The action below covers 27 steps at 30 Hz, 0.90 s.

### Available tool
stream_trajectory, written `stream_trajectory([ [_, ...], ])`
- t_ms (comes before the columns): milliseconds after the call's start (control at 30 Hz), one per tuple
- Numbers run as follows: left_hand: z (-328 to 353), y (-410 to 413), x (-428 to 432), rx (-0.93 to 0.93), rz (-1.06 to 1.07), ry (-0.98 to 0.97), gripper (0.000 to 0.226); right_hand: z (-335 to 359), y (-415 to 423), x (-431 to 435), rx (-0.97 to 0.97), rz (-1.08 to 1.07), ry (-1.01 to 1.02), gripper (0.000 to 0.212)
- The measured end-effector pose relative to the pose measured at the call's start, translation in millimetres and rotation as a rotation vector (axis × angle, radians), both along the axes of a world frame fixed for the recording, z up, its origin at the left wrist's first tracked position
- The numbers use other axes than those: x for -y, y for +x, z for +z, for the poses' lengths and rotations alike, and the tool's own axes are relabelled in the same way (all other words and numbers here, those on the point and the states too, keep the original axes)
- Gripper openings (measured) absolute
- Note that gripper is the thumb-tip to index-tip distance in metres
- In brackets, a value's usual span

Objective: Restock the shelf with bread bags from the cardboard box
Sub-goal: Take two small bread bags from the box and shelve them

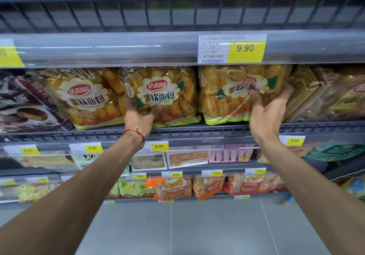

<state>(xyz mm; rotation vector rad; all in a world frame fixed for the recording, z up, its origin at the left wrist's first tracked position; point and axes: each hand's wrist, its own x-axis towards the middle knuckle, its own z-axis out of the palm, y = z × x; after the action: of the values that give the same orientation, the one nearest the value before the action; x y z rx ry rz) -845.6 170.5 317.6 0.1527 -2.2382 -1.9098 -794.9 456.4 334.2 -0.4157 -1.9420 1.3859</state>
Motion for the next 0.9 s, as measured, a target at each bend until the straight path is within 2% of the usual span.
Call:
stream_trajectory([
  [167,-1,0,-3,0.004,0.012,0.000,0.087,-11,1,-6,0.063,0.038,0.066,0.073],
  [367,-1,2,-4,0.020,0.046,-0.044,0.087,-18,9,-15,0.263,0.144,0.055,0.077],
  [633,12,28,-20,0.086,0.244,-0.202,0.103,-11,25,-19,0.382,0.164,0.061,0.076],
  [767,30,48,-28,0.157,0.252,-0.227,0.093,-2,45,-9,0.469,0.134,0.081,0.089],
  [900,57,72,-35,0.282,0.160,-0.179,0.081,15,68,5,0.512,0.087,-0.030,0.087],
])
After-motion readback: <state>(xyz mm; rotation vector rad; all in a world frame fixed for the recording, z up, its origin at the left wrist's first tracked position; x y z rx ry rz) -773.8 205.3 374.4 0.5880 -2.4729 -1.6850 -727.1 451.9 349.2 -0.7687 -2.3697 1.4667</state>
